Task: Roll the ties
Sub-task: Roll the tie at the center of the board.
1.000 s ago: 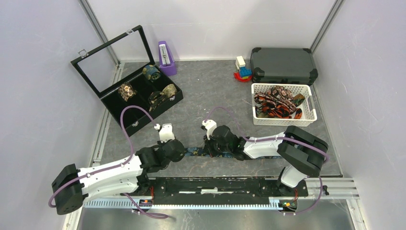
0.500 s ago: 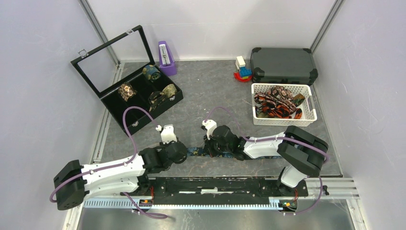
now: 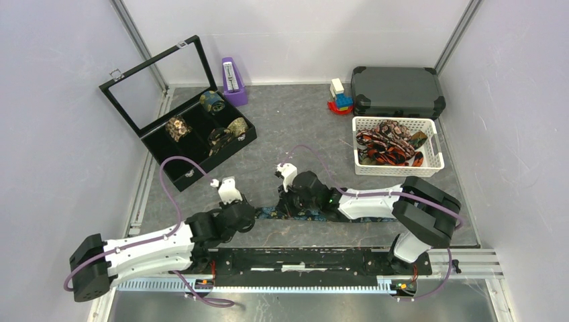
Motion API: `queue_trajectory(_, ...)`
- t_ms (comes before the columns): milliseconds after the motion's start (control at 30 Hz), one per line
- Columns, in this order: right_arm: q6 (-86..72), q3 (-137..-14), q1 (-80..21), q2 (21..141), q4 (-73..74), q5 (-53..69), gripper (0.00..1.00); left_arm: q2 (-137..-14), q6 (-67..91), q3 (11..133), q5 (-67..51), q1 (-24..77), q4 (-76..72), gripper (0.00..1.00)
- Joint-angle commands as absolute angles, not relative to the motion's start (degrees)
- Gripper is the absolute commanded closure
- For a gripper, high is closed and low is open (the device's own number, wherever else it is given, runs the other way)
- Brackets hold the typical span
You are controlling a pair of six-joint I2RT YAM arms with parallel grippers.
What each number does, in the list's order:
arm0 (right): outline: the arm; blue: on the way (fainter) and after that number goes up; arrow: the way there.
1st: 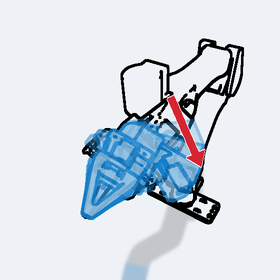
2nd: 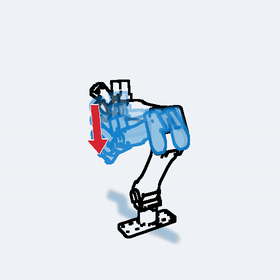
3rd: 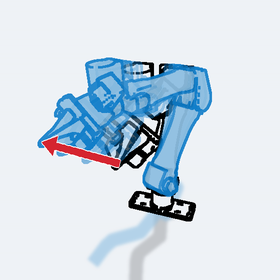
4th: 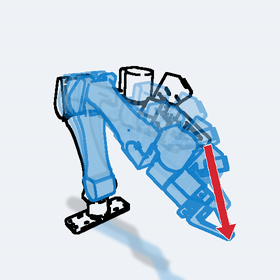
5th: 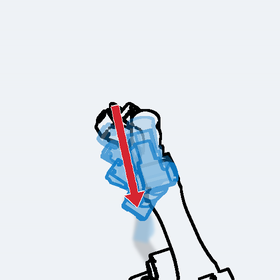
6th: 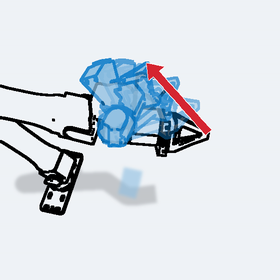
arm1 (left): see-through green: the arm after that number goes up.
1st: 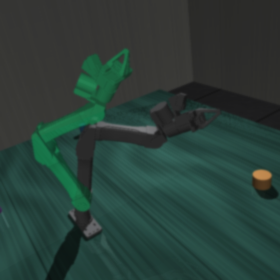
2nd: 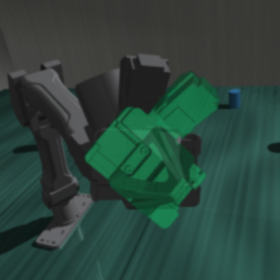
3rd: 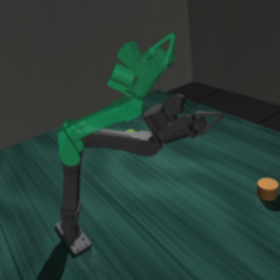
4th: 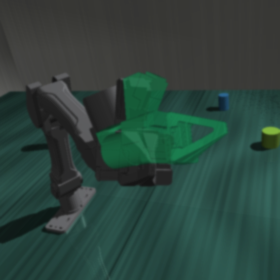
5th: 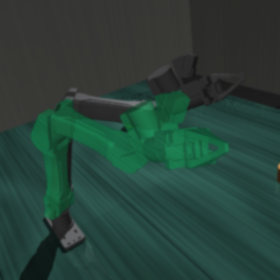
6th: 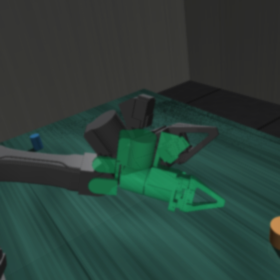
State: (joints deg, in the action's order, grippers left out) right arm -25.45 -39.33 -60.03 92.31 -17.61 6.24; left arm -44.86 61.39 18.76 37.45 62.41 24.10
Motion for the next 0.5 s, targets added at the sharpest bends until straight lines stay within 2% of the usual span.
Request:
queue_trajectory(0, -27.84, -43.86, -60.74, 90.77, -19.35, 7.87, 1.00, -41.42, 66.31, 16.08, 40.19, 62.72, 21.84, 0.76)
queue_trajectory(333, -33.38, -48.15, -61.91, 95.71, -23.18, 10.73, 1.00, -36.50, 68.84, 12.80, 41.02, 62.70, 22.51, 0.96)
queue_trajectory(467, -34.89, -49.92, -62.88, 98.46, -24.54, 11.88, 1.00, -35.65, 69.30, 12.14, 41.34, 62.68, 22.59, 0.98)
